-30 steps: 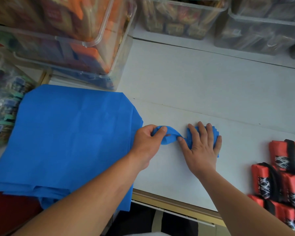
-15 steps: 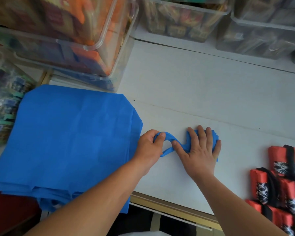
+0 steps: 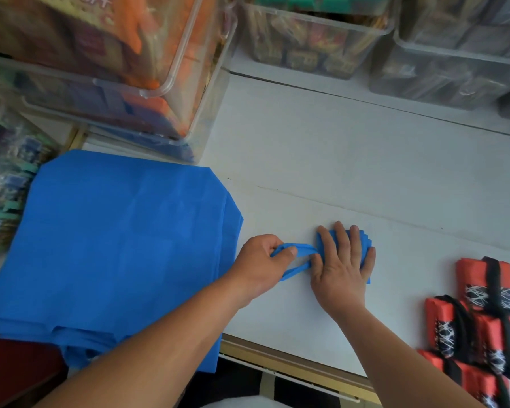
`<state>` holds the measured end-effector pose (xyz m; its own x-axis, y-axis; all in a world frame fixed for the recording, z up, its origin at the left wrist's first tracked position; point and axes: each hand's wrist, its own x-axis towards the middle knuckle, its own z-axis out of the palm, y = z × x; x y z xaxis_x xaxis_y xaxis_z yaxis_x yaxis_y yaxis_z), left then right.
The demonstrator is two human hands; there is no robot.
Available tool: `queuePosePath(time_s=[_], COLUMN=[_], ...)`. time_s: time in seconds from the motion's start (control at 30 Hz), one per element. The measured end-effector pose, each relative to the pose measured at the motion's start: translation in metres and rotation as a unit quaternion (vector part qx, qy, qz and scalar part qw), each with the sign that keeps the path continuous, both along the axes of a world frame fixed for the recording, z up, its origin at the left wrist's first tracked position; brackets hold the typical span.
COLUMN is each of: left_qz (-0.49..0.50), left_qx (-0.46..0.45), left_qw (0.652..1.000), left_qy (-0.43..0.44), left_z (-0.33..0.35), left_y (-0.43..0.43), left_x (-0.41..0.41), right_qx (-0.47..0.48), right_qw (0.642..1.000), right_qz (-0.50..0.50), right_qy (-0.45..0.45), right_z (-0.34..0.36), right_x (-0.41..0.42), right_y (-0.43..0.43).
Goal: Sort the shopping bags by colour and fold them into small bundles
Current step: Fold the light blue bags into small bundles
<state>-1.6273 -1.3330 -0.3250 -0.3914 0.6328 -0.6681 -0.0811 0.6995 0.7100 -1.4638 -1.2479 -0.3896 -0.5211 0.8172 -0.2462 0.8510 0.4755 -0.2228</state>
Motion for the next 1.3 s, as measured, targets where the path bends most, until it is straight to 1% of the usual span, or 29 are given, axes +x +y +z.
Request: queuePosePath(time_s=[0.07, 0.13, 0.17, 0.2, 0.27, 0.3, 0.33, 0.37, 0.43, 0.47, 0.5, 0.53, 0.6, 0.7, 0.83, 0.9, 0.93, 1.0, 1.07, 1.17, 1.23, 1.3], left_qz=[0.005, -0.010, -0.017, -0.027, -0.049, -0.062, -0.073, -0.081, -0.086, -0.085, -0.084, -0.084, -0.085, -0.084, -0.059, -0.056, -0.060, -0.079, -0.100, -0.107, -0.092, -0.097], left_qx=[-0.004, -0.016, -0.028, -0.041, -0.063, -0.072, -0.082, -0.091, -0.104, -0.105, -0.107, -0.109, -0.119, -0.133, -0.135, -0.146, -0.149, -0.147, -0.128, -0.073, -0.032, 0.011], left_qw=[1.000, 0.999, 0.998, 0.997, 0.996, 0.994, 0.992, 0.990, 0.987, 0.986, 0.986, 0.985, 0.983, 0.979, 0.984, 0.985, 0.985, 0.986, 0.987, 0.991, 0.995, 0.995], left_qy=[0.020, 0.041, 0.050, 0.053, 0.051, 0.052, 0.058, 0.066, 0.086, 0.094, 0.100, 0.104, 0.114, 0.131, 0.103, 0.075, 0.056, 0.020, 0.017, 0.025, 0.016, -0.002], left_z=[0.001, 0.003, 0.004, 0.005, 0.007, 0.009, 0.010, 0.011, 0.013, 0.013, 0.013, 0.013, 0.012, 0.012, 0.020, 0.030, 0.038, 0.059, 0.084, 0.121, 0.144, 0.165], left_y=[-0.001, 0.002, 0.004, 0.006, 0.011, 0.012, 0.013, 0.013, 0.014, 0.015, 0.014, 0.014, 0.011, 0.005, -0.002, -0.005, -0.005, -0.003, 0.003, 0.013, 0.018, 0.020], left_x=[0.001, 0.005, 0.007, 0.010, 0.018, 0.022, 0.026, 0.030, 0.036, 0.037, 0.037, 0.038, 0.039, 0.040, 0.038, 0.037, 0.037, 0.041, 0.049, 0.068, 0.084, 0.100], right_qx=[-0.019, -0.031, -0.042, -0.063, -0.090, -0.070, -0.046, -0.041, -0.093, -0.126, -0.159, -0.189, -0.247, -0.315, -0.355, -0.370, -0.373, -0.376, -0.369, -0.298, -0.251, -0.203], right_qw=[0.999, 0.995, 0.993, 0.992, 0.988, 0.986, 0.984, 0.981, 0.961, 0.948, 0.935, 0.921, 0.889, 0.847, 0.826, 0.823, 0.828, 0.850, 0.871, 0.892, 0.898, 0.902], right_qz=[0.032, 0.083, 0.093, 0.075, -0.018, -0.070, -0.116, -0.164, -0.260, -0.293, -0.317, -0.339, -0.376, -0.388, -0.331, -0.273, -0.236, -0.144, -0.029, 0.118, 0.155, 0.158], right_qy=[0.004, 0.037, 0.062, 0.085, 0.123, 0.134, 0.124, 0.093, 0.016, -0.006, -0.008, 0.013, 0.085, 0.181, 0.287, 0.334, 0.347, 0.340, 0.322, 0.318, 0.327, 0.346], right_z=[0.005, 0.011, 0.015, 0.017, 0.021, 0.025, 0.030, 0.035, 0.050, 0.055, 0.056, 0.055, 0.056, 0.063, 0.089, 0.114, 0.128, 0.159, 0.187, 0.214, 0.222, 0.227], right_x=[0.006, 0.018, 0.022, 0.026, 0.029, 0.029, 0.028, 0.028, 0.028, 0.028, 0.027, 0.028, 0.029, 0.031, 0.041, 0.052, 0.059, 0.075, 0.091, 0.116, 0.129, 0.138], right_y=[0.005, 0.011, 0.013, 0.016, 0.020, 0.020, 0.021, 0.022, 0.025, 0.027, 0.028, 0.029, 0.032, 0.041, 0.042, 0.039, 0.037, 0.034, 0.030, 0.024, 0.022, 0.025])
